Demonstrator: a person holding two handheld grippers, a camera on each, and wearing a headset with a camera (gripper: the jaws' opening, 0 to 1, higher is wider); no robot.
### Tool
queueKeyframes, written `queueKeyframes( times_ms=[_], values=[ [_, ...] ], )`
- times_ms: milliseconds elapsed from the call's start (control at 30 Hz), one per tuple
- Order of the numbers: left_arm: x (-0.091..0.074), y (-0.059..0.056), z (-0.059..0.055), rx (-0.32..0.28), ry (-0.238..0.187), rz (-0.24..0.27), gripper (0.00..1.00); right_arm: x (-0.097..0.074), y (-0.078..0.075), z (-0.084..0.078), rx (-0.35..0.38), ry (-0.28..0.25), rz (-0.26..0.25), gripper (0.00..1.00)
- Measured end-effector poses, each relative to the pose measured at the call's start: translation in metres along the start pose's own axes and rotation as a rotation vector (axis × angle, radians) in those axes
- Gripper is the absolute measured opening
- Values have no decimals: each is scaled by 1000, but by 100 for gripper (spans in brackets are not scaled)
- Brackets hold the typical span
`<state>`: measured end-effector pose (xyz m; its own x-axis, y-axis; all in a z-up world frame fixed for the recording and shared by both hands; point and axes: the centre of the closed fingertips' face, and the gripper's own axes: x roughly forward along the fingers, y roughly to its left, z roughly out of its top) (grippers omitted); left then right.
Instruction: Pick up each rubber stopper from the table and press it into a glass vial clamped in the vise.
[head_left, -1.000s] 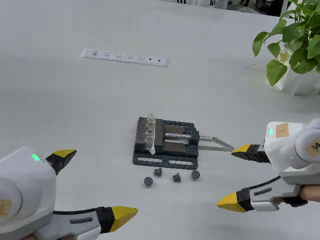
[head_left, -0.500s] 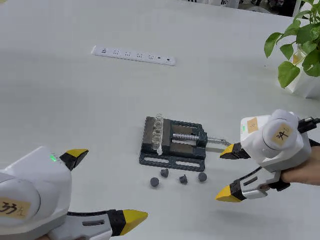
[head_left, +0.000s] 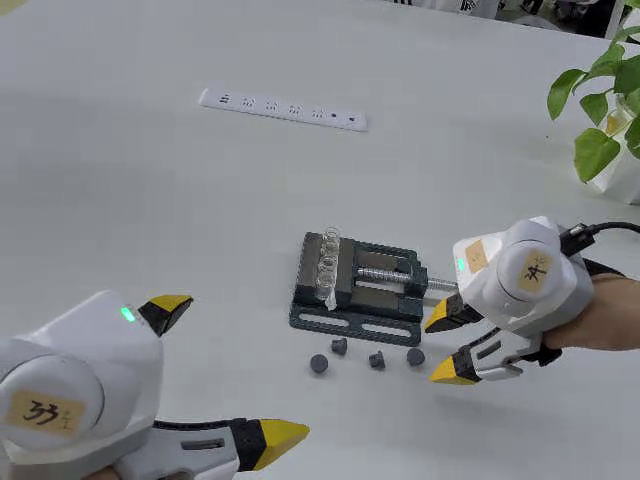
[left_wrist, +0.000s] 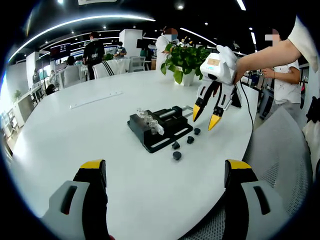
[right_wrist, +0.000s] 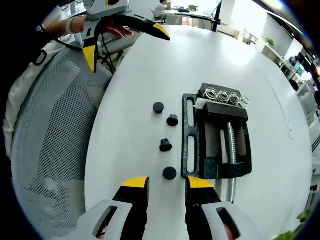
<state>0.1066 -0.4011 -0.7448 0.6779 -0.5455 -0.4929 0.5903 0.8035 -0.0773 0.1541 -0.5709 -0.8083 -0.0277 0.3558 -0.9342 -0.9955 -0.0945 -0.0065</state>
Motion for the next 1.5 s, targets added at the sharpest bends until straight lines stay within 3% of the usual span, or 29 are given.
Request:
queueKeyframes(
  times_ms=[133,567,1500],
  values=[
    [-1,-1,0,-1,0,1,98,3,2,2,-16,1,13,18],
    [1,-3,2,-9,-13,1,98,9,0,1,-68,24,3,10],
    [-2,0,-4,-39,-12,16,96,16,-4,-2,-80,58,23,10]
  ],
)
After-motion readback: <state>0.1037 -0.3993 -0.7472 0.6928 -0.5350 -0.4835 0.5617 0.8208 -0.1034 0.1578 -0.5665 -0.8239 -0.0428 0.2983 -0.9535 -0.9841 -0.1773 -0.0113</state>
